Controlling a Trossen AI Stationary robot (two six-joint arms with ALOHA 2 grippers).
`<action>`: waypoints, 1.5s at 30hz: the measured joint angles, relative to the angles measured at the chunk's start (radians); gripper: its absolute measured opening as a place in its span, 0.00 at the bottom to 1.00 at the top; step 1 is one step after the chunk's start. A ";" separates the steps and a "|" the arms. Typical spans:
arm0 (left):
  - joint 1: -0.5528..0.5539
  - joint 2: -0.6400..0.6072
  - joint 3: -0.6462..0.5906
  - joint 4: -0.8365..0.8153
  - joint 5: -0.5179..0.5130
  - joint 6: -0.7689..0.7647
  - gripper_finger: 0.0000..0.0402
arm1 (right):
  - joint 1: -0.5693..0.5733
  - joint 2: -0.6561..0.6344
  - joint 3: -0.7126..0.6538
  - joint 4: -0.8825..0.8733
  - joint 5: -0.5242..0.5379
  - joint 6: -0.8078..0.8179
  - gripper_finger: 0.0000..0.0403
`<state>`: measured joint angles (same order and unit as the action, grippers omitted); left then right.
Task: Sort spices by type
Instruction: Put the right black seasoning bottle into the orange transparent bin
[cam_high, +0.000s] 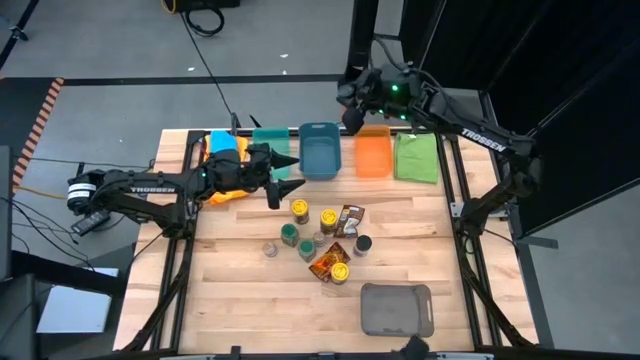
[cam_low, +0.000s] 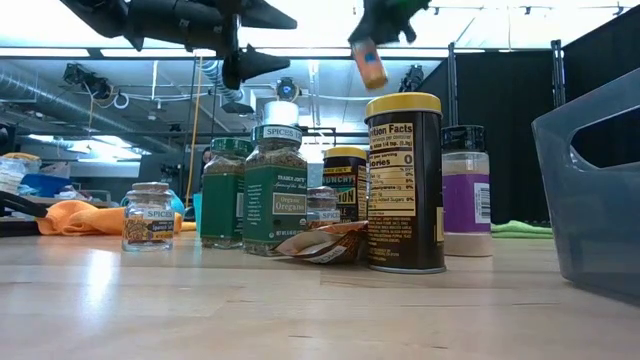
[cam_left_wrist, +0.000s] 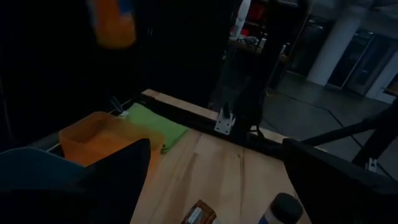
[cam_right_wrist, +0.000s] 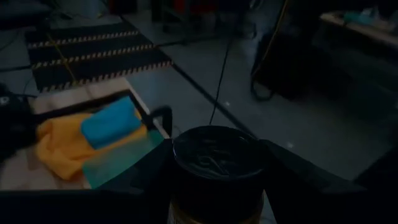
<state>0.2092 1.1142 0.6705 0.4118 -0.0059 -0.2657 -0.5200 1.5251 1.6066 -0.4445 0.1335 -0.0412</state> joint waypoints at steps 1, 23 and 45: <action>0.000 -0.006 0.000 0.007 0.000 0.000 0.92 | -0.019 -0.008 -0.038 0.028 -0.025 0.011 0.52; 0.127 -0.206 0.001 -0.070 -0.022 0.053 0.92 | -0.190 -0.077 -0.889 0.977 0.186 0.275 0.52; 0.127 -0.205 0.001 -0.098 -0.022 0.055 0.92 | -0.036 0.052 -0.977 1.086 0.699 0.517 0.52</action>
<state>0.3363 0.9089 0.6712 0.3138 -0.0277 -0.2104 -0.5563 1.5768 0.6301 0.6417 0.8323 0.4753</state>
